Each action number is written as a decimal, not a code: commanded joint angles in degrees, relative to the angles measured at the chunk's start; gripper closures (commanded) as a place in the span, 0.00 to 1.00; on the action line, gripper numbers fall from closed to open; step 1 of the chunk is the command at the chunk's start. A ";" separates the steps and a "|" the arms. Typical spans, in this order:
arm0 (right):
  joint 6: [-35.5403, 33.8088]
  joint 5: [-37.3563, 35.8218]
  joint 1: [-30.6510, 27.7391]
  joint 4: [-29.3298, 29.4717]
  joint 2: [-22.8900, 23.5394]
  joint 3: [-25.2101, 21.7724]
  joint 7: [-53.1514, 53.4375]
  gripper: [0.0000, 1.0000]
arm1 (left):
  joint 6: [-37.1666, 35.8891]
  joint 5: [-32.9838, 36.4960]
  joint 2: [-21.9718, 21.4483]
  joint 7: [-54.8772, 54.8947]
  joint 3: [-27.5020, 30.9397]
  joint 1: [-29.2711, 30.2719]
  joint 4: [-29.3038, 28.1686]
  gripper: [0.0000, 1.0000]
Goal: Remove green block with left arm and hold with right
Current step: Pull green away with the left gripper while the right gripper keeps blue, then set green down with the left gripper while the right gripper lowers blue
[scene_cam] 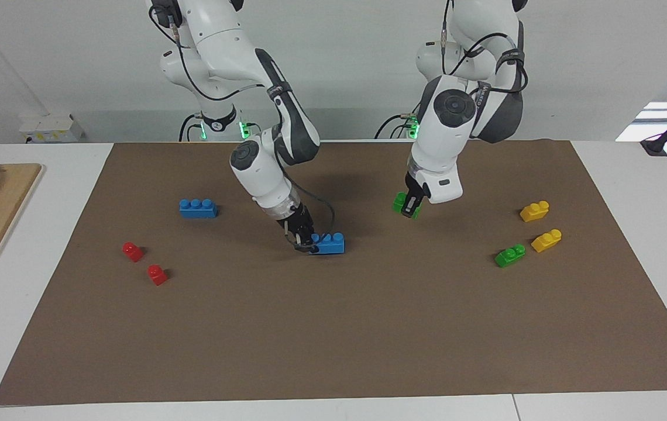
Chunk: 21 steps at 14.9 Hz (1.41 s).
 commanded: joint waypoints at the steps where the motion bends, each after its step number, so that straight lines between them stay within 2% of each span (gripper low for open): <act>1: -9.50 1.24 -7.96 3.75 -3.53 0.40 -6.78 1.00 | 0.04 0.12 -5.31 15.60 -0.27 4.53 -7.07 1.00; 4: -17.76 1.16 -16.83 4.81 -5.39 0.22 -17.58 1.00 | -1.18 0.04 -6.01 29.48 -0.27 10.59 -8.31 1.00; 7: -24.45 0.28 -26.41 4.21 -6.18 0.14 -26.56 1.00 | -0.93 0.04 -8.73 44.78 -0.27 17.53 -12.78 1.00; 10: -26.84 -2.71 -33.11 1.57 -7.49 0.14 -29.83 1.00 | 7.04 0.04 -10.49 59.73 -0.27 23.86 -19.28 1.00; 11: -26.67 -2.80 -34.43 0.43 -7.67 0.14 -30.36 1.00 | 9.77 0.04 -10.67 62.29 -0.19 24.23 -21.22 1.00; 14: -22.29 -2.80 -35.06 -4.22 -8.55 0.14 -32.12 1.00 | 14.79 0.04 -9.80 63.90 -0.19 23.44 -24.48 1.00; 17: -21.14 -2.80 -34.97 -4.68 -6.80 0.22 -32.21 1.00 | 21.38 0.04 -8.66 64.08 -0.19 23.26 -28.08 1.00; 21: -19.38 -2.71 -34.35 -5.82 -6.62 0.31 -32.21 1.00 | 22.98 0.04 -8.39 63.99 -0.19 23.44 -29.50 1.00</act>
